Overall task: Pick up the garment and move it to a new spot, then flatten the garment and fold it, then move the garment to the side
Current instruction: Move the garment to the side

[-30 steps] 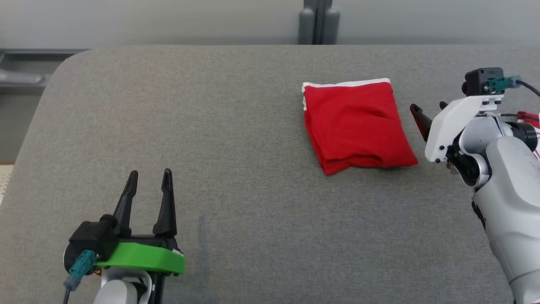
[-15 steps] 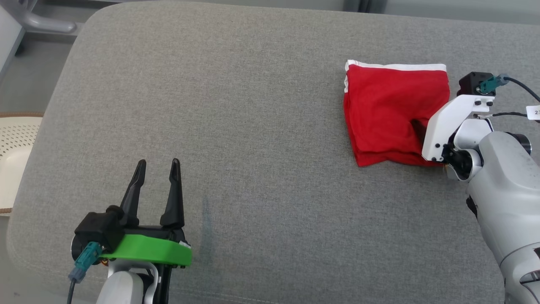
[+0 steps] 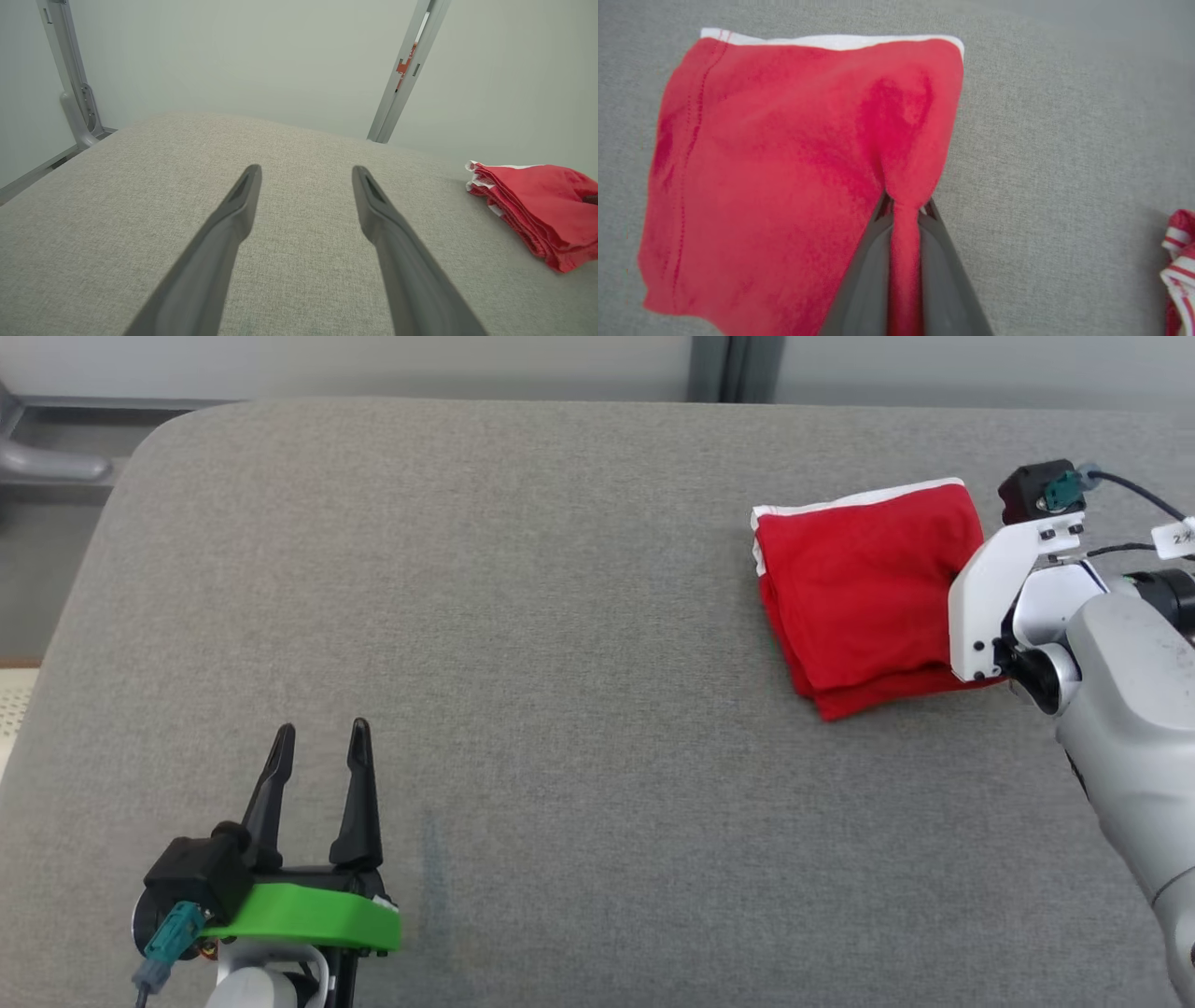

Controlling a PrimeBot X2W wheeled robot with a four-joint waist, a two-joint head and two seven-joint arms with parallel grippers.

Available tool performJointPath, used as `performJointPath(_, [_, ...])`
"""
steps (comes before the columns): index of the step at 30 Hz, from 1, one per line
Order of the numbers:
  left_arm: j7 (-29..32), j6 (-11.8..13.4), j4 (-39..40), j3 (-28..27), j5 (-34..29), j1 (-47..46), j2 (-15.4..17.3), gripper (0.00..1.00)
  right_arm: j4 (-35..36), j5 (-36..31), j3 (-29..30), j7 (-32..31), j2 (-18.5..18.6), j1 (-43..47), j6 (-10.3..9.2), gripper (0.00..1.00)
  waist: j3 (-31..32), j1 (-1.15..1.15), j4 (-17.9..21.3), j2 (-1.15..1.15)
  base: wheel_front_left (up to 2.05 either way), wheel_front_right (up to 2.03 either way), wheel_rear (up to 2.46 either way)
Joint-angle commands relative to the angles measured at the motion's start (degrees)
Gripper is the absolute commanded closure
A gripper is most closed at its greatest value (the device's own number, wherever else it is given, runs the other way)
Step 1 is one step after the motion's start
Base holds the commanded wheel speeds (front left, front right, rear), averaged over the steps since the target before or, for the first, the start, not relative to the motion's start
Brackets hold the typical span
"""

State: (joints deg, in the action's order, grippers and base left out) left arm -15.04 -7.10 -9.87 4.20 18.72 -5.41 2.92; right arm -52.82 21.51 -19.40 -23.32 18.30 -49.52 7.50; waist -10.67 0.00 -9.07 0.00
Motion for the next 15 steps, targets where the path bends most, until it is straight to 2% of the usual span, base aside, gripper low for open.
performJointPath(1, [-0.14,-0.11,0.20,-0.55,-0.24,1.10,0.16,0.00,1.62,1.09,-1.74,-1.01,1.17,-0.85,-0.04,1.00,2.80,0.00,4.49,0.00,0.00,0.00,0.00])
performJointPath(8, [-0.14,-0.10,1.28,-2.04,-0.70,2.42,0.45,0.00,10.78,6.27,-8.64,-5.33,7.95,-1.93,-0.05,1.00,3.11,0.00,11.25,0.00,0.00,0.00,0.00])
performJointPath(15, [-0.14,-0.29,2.09,-0.78,-0.71,-0.01,0.47,0.00,13.84,6.73,-8.41,-4.81,16.48,-0.34,-0.05,1.00,0.95,0.00,14.37,0.00,0.00,0.00,0.00])
